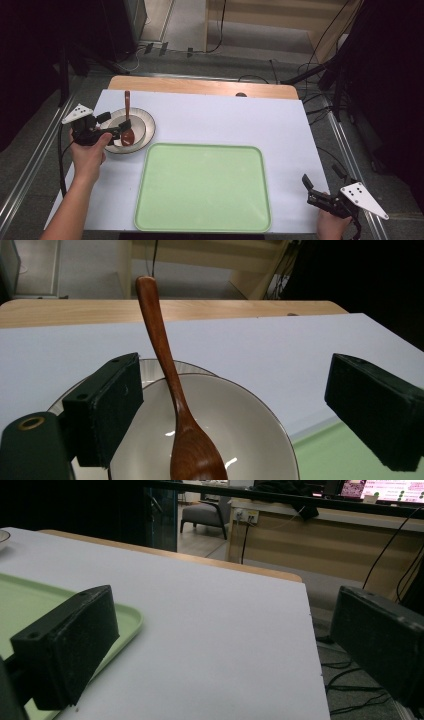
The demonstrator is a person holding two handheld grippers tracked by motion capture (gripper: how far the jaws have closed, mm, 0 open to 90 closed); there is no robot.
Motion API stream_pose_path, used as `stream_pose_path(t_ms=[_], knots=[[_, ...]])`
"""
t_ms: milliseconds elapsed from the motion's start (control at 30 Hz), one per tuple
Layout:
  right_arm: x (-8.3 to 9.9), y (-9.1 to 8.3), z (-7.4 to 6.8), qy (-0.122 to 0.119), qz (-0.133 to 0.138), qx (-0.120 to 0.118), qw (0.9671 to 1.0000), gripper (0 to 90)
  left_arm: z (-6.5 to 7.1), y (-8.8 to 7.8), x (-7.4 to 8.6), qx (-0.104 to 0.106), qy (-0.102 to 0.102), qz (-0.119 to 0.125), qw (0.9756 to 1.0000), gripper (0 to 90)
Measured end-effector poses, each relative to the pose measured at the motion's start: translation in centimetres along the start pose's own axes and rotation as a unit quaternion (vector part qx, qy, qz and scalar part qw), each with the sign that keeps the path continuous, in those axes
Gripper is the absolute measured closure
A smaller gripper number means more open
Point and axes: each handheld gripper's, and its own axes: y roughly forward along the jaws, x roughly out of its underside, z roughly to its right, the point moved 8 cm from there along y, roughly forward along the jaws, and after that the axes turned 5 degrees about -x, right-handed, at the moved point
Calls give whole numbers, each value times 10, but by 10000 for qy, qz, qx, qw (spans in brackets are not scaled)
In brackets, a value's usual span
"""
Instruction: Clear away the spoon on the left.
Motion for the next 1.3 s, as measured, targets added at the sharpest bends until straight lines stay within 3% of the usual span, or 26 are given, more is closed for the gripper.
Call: stream_pose_path(t_ms=[300, 600, 700, 800, 933, 1100, 1300], knots=[[0, 0, 0, 5, 1, -1, 10000, 0, -7, 22, -1, -85, -118, -253, 9996, 151], [0, 0, 0, -1, 0, -3, 10000, 0, -14, 37, -9, -342, -119, -375, 9986, 300], [0, 0, 0, 7, 1, -6, 10000, 0, -16, 42, -12, -342, -235, -435, 9982, 353], [0, 0, 0, -4, -3, -4, 10000, 0, -20, 48, -11, -418, -358, -592, 9967, 396], [0, 0, 0, -2, -3, -15, 10000, 0, -25, 53, -12, -419, -516, -610, 9959, 481], [0, 0, 0, 4, 2, -15, 10000, 0, -30, 60, -2, -456, -566, -1050, 9918, 581], [0, 0, 0, -8, -1, -21, 10000, 0, -33, 63, 1, -343, -782, -1288, 9880, 678]])
